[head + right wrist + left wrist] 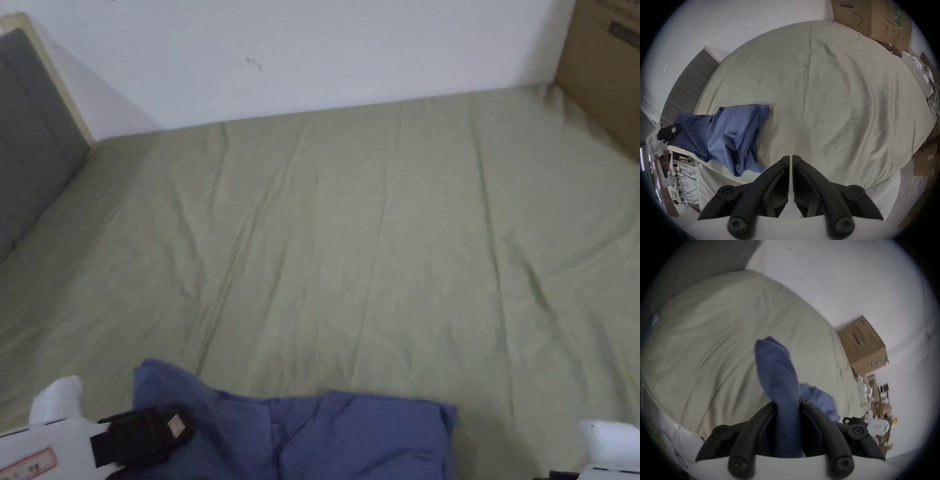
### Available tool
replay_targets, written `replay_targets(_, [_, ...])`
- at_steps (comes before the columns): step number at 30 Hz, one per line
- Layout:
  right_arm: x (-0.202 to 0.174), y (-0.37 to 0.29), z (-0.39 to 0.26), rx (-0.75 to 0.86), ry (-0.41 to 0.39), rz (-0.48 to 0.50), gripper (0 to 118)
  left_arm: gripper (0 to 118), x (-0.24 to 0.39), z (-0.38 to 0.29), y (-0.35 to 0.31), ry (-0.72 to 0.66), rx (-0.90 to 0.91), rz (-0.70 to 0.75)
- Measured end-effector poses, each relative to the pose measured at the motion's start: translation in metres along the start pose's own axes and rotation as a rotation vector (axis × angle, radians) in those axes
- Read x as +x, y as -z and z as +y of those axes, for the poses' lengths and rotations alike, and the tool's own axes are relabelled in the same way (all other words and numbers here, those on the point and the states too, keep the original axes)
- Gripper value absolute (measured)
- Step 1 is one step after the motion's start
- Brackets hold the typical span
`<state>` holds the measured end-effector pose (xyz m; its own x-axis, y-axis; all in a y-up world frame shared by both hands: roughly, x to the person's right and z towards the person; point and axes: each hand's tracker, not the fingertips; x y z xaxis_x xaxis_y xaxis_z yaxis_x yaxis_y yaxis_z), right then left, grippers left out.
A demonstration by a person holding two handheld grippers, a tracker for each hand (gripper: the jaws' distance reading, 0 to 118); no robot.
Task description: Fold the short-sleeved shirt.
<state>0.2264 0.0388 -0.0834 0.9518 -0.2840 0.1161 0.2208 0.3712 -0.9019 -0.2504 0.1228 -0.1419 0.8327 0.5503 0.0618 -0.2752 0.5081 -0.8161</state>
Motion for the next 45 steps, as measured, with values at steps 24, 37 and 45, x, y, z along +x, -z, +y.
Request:
replay_targets(24, [0.046,-0.012,-0.020,0.029,0.094,-0.076,4,59,0.099,-0.031,0.116,0.176,-0.282,-0.194])
replay_targets(37, [0.043,-0.014,-0.023,0.033,0.074,-0.074,4,0,0.116,-0.093,0.199,0.275,-0.438,-0.076])
replay_targets(45, [0.049,-0.022,-0.028,0.011,0.081,-0.112,4,0,0.150,-0.114,0.212,0.398,-0.494,-0.134])
